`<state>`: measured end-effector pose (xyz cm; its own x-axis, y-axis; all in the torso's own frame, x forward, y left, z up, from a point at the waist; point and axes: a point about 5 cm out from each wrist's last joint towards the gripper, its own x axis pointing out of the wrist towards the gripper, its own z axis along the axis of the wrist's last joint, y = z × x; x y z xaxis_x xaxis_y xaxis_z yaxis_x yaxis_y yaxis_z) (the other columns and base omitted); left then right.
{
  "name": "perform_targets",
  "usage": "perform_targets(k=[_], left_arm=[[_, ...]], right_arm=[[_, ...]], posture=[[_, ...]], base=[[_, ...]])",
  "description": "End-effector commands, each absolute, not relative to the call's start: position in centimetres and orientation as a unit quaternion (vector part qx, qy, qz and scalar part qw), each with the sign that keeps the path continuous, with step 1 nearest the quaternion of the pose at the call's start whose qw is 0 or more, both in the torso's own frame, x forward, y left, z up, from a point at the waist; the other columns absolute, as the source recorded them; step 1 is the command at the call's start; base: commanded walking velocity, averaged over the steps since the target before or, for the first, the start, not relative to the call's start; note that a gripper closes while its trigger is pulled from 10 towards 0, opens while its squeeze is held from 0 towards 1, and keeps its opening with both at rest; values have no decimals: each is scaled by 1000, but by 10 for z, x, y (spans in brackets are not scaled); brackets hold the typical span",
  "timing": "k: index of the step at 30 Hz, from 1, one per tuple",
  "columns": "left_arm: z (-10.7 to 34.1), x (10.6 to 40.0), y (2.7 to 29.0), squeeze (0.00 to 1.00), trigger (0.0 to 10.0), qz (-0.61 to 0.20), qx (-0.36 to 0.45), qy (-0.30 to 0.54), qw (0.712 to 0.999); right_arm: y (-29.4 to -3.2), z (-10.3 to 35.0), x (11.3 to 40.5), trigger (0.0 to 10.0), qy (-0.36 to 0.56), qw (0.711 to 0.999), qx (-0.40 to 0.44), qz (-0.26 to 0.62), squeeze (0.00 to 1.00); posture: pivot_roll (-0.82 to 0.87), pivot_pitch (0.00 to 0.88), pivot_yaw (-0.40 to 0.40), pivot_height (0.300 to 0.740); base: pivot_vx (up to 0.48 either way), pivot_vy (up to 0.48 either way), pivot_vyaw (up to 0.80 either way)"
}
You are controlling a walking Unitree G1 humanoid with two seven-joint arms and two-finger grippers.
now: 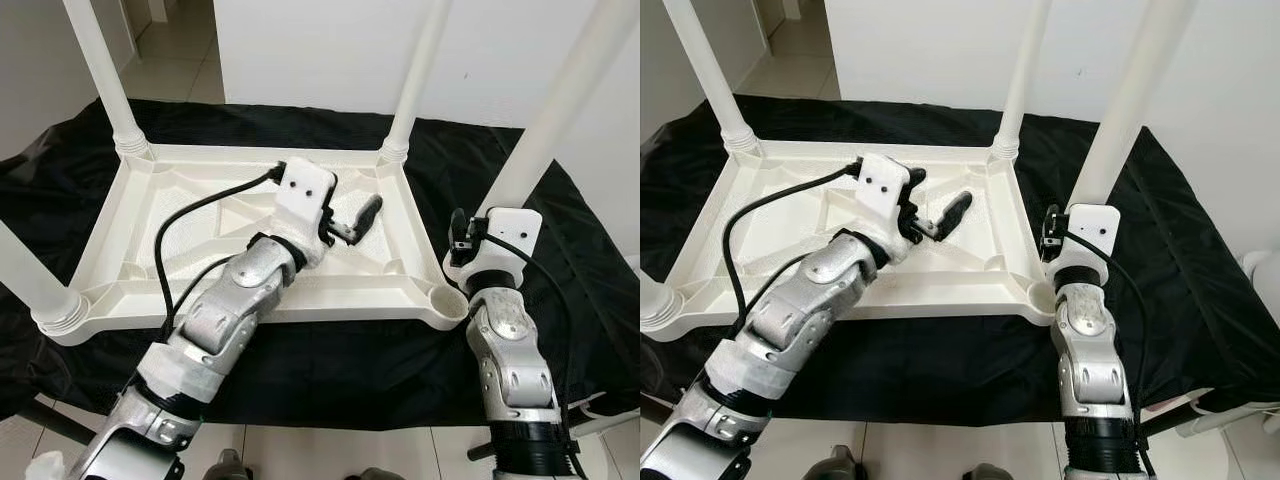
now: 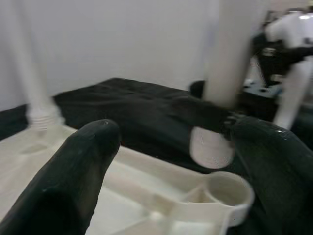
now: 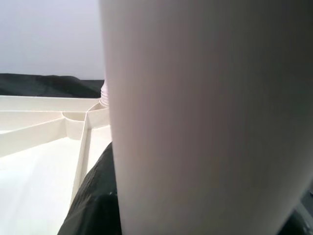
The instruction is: Building children table
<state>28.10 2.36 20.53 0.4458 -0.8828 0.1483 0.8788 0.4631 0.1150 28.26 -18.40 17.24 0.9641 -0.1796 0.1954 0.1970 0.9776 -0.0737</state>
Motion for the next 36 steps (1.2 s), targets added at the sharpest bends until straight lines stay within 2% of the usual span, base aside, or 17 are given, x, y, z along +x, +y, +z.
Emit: perform_targets(k=[1,4,6,12,20,36], left_arm=[[206,276,22,0,10000,-535,20,-105,838],[204,272,22,0,10000,-546,20,-97,832],[197,263,24,0,10000,-581,21,-77,810],[184,254,27,0,10000,-617,44,-48,784],[179,257,28,0,10000,-620,60,-42,781],[175,255,29,0,10000,-621,76,-29,780]], right_arm=[[-188,176,279,10000,-107,988,-45,-100,0],[-187,175,278,10000,-107,989,-48,-95,0],[-185,172,276,10000,-106,989,-52,-87,0],[-178,168,272,10000,-103,991,-55,-67,0],[-177,164,270,10000,-103,991,-53,-61,0],[-181,127,261,10000,-57,997,-44,-39,0]], posture=[[12,6,-38,740],[12,8,-37,740],[21,4,-44,740],[24,0,-41,740],[23,0,-35,740],[25,0,-41,740]], base=[[0,0,0],[0,0,0],[0,0,0],[0,0,0],[0,0,0],[0,0,0]])
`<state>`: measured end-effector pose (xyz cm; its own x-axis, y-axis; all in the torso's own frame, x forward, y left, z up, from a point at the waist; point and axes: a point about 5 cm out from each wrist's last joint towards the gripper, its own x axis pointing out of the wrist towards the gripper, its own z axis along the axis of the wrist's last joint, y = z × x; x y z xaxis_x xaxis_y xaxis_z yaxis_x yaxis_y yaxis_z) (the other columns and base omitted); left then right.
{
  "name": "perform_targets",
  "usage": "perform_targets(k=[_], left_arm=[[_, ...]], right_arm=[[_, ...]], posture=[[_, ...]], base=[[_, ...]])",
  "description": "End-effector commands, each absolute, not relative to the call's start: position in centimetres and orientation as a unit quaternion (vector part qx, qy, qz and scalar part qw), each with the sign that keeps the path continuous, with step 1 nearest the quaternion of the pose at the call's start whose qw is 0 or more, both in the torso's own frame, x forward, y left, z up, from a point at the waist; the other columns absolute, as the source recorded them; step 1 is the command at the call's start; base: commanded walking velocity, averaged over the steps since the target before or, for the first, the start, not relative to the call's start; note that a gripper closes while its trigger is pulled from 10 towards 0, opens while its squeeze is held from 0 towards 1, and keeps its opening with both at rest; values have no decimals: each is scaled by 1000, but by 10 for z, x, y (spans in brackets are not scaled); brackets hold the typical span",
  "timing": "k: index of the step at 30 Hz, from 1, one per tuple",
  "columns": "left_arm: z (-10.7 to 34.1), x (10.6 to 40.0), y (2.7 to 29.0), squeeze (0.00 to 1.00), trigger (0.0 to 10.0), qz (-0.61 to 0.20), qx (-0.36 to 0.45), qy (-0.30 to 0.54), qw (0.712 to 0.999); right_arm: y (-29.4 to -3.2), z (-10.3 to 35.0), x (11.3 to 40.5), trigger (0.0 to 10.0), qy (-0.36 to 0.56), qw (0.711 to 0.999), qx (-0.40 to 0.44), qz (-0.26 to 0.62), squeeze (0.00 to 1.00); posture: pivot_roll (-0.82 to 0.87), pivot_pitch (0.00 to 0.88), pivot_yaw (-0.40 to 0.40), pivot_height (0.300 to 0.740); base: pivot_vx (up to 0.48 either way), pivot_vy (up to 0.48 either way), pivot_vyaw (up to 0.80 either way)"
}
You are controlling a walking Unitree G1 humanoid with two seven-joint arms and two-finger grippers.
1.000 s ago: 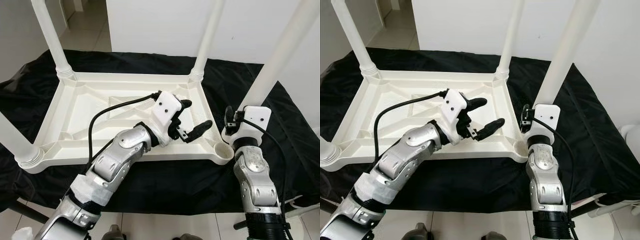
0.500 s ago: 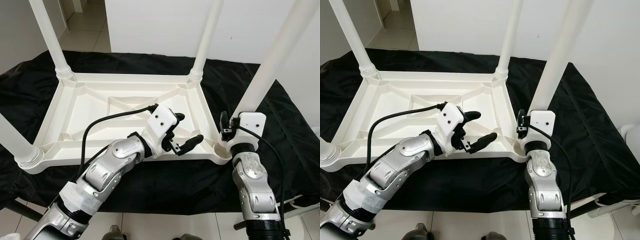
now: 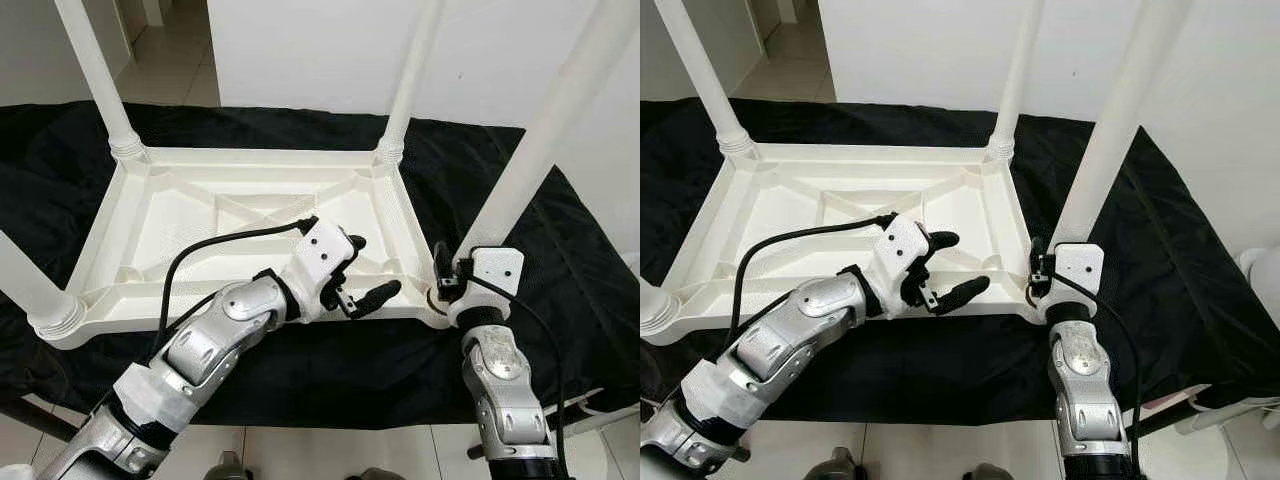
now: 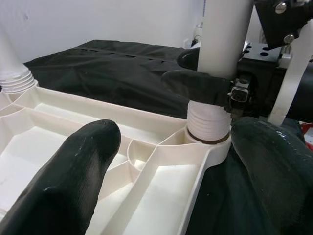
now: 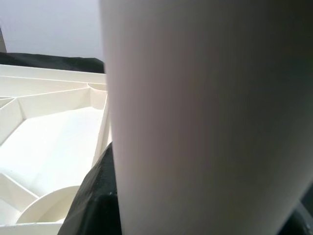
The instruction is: Building children table
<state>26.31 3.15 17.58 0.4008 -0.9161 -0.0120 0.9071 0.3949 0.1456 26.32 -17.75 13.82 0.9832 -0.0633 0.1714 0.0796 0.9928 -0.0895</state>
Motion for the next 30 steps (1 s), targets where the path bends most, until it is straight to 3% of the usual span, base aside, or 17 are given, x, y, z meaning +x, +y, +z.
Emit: perform_targets(k=[1,11,30], left_arm=[[175,255,28,0,10000,-621,76,-29,780],[177,254,28,0,10000,-624,78,-30,777],[179,253,29,0,10000,-627,76,-28,775]], right_arm=[[-181,124,262,10000,-54,997,-44,-37,0],[-175,115,261,10000,-72,996,-53,22,0],[-173,104,254,10000,-78,994,-55,54,0]], posture=[[27,0,-41,740],[28,0,-38,740],[11,2,-22,740]], base=[[0,0,0],[0,0,0],[0,0,0]])
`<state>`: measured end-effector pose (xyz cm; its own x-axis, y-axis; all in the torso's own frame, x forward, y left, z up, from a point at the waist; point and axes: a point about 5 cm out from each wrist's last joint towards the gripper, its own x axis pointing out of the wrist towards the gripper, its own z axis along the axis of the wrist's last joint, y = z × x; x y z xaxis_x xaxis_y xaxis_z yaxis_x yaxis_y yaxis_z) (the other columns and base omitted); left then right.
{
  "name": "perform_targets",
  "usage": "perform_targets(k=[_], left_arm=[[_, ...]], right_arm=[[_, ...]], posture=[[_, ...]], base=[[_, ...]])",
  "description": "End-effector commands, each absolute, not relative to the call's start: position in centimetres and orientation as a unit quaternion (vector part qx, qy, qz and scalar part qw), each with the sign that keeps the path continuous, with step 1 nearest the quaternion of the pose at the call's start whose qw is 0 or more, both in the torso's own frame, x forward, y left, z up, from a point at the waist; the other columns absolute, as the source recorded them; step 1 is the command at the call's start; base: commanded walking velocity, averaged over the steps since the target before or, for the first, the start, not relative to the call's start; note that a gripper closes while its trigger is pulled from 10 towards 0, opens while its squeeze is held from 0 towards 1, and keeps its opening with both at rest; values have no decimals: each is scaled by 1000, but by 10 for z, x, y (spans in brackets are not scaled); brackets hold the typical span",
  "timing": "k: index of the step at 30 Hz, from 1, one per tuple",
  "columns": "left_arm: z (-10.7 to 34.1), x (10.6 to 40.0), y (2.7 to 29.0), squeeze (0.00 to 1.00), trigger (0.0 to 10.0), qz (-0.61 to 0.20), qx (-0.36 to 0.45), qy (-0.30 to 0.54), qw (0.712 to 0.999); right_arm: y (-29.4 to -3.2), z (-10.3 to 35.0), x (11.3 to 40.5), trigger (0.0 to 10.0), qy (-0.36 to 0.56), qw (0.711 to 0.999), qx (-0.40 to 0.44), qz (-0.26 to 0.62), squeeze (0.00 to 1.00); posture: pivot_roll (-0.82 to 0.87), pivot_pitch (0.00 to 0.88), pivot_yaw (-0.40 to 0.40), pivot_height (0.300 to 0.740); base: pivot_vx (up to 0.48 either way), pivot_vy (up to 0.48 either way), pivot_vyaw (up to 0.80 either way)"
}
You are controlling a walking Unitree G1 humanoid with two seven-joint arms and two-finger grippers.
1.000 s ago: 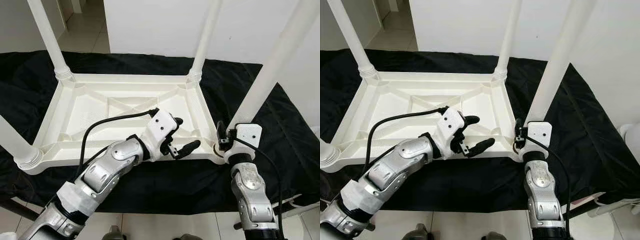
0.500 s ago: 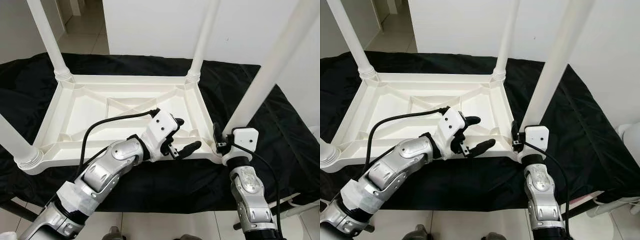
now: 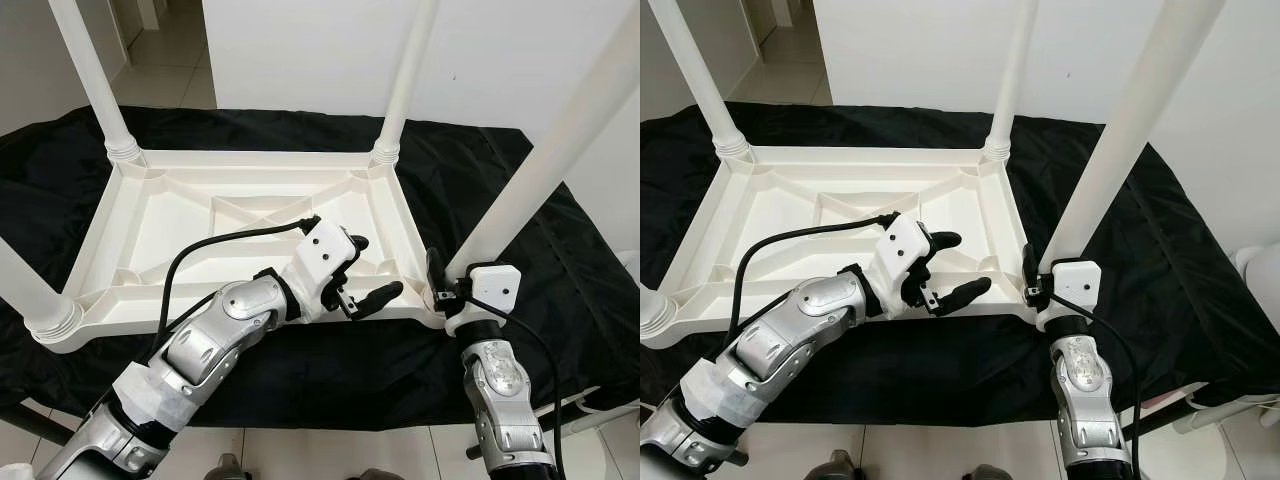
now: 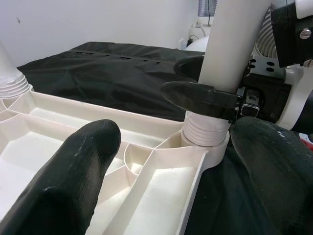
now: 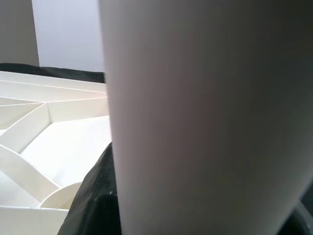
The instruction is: Building children table
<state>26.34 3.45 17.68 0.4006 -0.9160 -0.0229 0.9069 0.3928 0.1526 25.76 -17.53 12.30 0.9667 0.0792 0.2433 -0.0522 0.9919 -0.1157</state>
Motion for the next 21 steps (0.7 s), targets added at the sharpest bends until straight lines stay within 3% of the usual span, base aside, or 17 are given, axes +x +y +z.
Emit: perform_targets(k=[1,21], left_arm=[[179,253,29,0,10000,-627,76,-28,775],[181,253,28,0,10000,-630,75,-27,772]], right_arm=[[-173,104,254,10000,-78,994,-55,54,0],[-173,111,263,10000,-35,998,14,46,0]], posture=[[11,2,-22,740],[17,16,-18,740]], base=[[0,0,0],[0,0,0]])
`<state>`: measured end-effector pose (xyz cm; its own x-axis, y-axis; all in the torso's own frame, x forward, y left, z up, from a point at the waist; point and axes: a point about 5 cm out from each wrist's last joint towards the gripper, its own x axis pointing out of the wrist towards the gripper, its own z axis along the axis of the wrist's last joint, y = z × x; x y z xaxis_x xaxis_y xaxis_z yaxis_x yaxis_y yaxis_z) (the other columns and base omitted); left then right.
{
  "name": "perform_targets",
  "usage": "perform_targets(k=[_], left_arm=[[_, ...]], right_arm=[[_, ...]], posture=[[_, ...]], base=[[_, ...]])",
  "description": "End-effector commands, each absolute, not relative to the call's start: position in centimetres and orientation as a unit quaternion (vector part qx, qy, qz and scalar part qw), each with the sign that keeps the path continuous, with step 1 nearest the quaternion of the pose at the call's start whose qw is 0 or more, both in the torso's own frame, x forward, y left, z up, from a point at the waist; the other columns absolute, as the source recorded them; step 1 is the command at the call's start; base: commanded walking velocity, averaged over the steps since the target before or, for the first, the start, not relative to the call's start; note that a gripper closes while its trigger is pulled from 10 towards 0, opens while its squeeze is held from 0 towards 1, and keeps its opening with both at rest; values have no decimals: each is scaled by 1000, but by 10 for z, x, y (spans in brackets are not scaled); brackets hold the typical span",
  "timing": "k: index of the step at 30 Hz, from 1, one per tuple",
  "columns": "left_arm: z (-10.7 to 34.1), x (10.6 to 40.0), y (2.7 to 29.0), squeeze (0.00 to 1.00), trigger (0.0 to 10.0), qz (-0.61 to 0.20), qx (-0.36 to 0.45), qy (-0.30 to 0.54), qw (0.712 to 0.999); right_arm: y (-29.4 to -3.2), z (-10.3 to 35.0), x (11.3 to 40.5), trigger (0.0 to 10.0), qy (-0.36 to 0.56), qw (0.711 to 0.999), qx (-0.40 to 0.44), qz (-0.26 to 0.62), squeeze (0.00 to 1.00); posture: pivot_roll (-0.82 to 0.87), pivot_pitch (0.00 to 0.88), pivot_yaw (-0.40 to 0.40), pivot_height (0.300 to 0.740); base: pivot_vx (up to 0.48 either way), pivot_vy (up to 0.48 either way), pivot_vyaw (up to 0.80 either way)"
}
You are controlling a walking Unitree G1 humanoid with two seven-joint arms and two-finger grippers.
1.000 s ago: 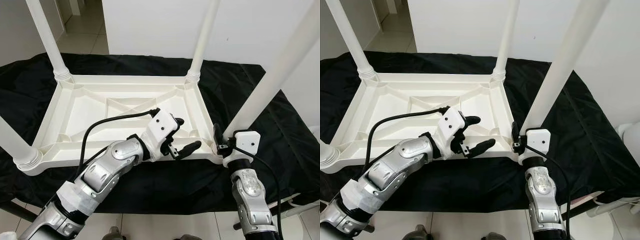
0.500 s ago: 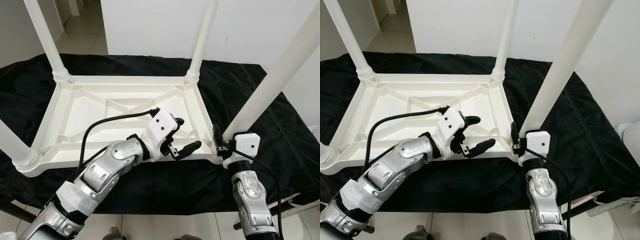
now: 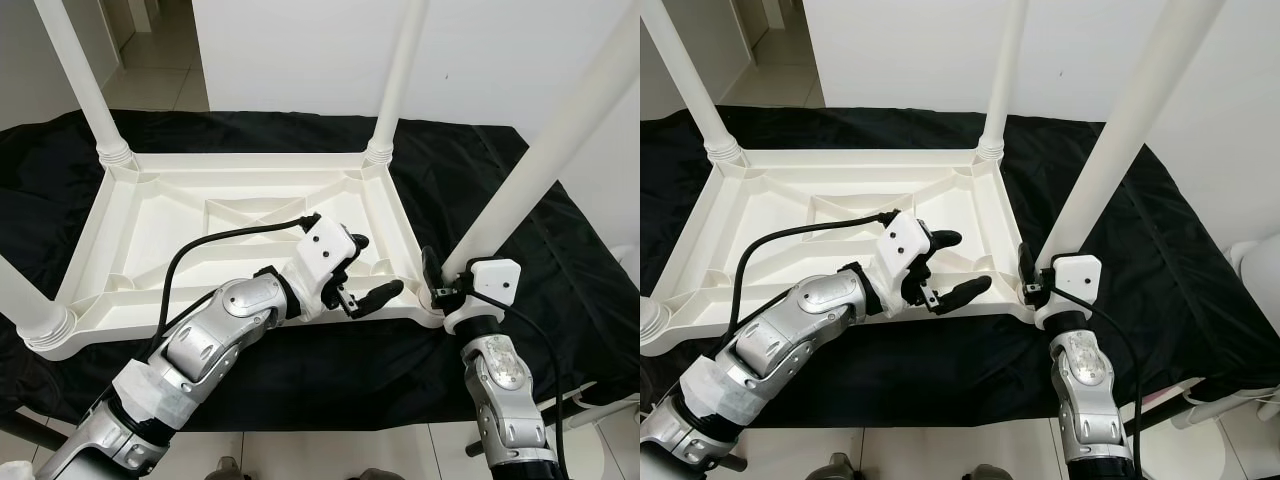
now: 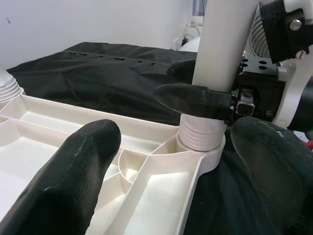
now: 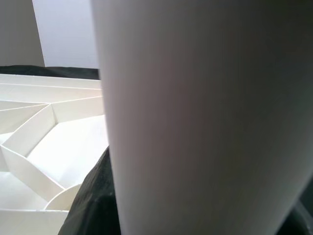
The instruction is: Building children table
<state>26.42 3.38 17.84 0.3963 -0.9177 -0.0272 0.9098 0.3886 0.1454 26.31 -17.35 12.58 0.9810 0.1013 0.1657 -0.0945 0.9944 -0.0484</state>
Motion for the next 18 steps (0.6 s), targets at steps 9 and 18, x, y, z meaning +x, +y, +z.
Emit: perform_targets(k=[9,18], left_arm=[[182,254,29,0,10000,-629,76,-28,773],[183,254,29,0,10000,-629,76,-27,773]], right_arm=[[-179,109,267,10000,-4,998,60,28,0],[-179,111,270,10000,18,997,62,37,0]], posture=[[17,16,-17,740],[18,25,-15,740]], base=[[0,0,0],[0,0,0]])
